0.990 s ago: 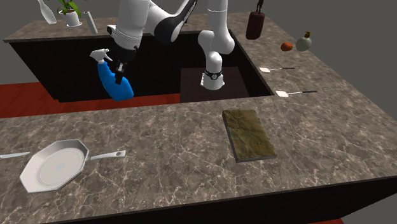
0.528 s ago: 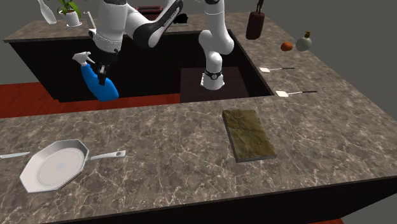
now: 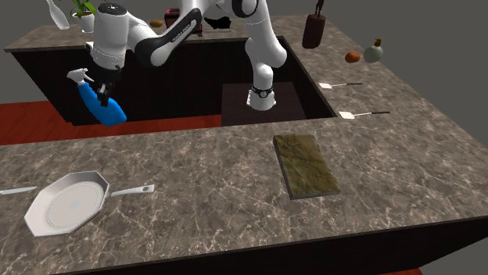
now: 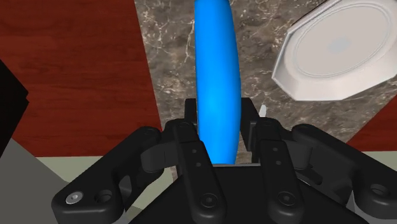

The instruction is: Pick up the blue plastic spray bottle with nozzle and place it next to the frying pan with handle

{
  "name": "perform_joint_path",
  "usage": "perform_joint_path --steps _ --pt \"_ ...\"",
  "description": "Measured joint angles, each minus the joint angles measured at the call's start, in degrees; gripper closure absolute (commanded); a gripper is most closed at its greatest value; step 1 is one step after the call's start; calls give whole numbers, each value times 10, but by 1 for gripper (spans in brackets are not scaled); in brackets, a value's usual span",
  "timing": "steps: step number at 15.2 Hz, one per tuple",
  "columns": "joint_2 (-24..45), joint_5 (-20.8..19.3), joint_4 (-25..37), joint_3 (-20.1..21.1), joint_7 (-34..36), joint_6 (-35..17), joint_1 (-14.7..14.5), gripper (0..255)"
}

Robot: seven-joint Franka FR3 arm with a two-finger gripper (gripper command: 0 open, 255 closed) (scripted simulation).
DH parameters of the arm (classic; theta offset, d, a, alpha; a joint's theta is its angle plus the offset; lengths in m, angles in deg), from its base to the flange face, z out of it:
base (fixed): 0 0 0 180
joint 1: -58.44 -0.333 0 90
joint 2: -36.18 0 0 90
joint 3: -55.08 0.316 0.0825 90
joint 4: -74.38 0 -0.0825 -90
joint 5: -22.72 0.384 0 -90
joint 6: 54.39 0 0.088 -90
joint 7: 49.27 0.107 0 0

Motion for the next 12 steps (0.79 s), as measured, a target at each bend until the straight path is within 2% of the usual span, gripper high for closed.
perform_joint_path --steps 5,11,12 --pt "85 30 103 0 -56 7 41 255" --pt "229 64 312 7 -121 61 91 255" --pt "241 65 325 8 -124 63 94 255"
